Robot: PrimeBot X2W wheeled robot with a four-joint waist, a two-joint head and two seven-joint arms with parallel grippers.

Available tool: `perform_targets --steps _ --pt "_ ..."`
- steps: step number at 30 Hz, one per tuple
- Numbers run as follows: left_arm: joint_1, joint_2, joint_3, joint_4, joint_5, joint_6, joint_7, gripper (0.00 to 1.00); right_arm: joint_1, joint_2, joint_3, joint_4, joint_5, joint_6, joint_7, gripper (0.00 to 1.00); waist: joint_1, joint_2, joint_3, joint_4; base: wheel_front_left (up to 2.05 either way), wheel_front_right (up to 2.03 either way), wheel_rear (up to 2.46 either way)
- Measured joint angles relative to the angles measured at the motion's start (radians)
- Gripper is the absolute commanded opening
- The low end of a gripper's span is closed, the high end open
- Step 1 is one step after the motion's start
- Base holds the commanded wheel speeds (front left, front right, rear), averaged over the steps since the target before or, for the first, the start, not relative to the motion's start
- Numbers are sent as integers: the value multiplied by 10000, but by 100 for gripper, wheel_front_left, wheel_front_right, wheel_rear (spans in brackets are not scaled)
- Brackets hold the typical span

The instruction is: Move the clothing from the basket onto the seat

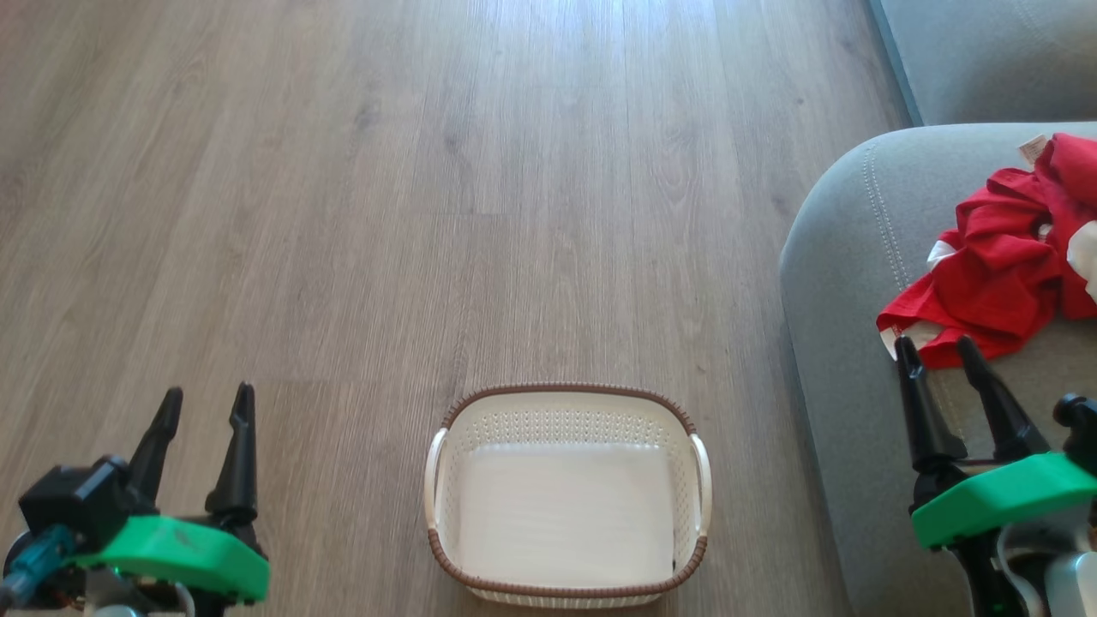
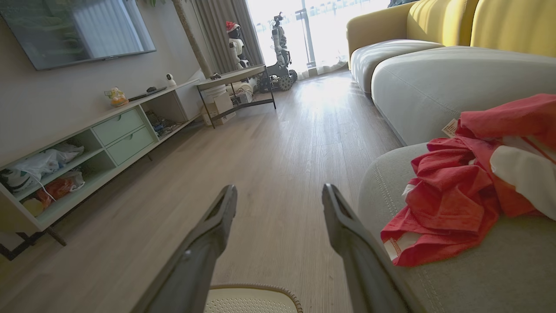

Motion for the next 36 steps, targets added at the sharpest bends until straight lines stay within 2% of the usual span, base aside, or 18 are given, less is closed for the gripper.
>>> perform_targets --steps 12,18,25,36 --pt "667 -688 679 61 907 -587 0 100 362 42 140 165 -347 0 -362 100 0 0 -93 32 0 0 0" --pt "713 -997 1177 25 1160 -660 -2 100 361 40 274 167 -424 0 -443 100 0 0 -95 9 0 0 0" --pt "1039 -1269 1325 36 1319 -792 0 100 360 38 339 167 -435 0 -451 100 0 0 -112 52 0 0 0" --pt "1063 -1371 1469 36 1448 -955 13 100 359 35 422 167 -435 0 -453 100 0 0 -118 77 0 0 0"
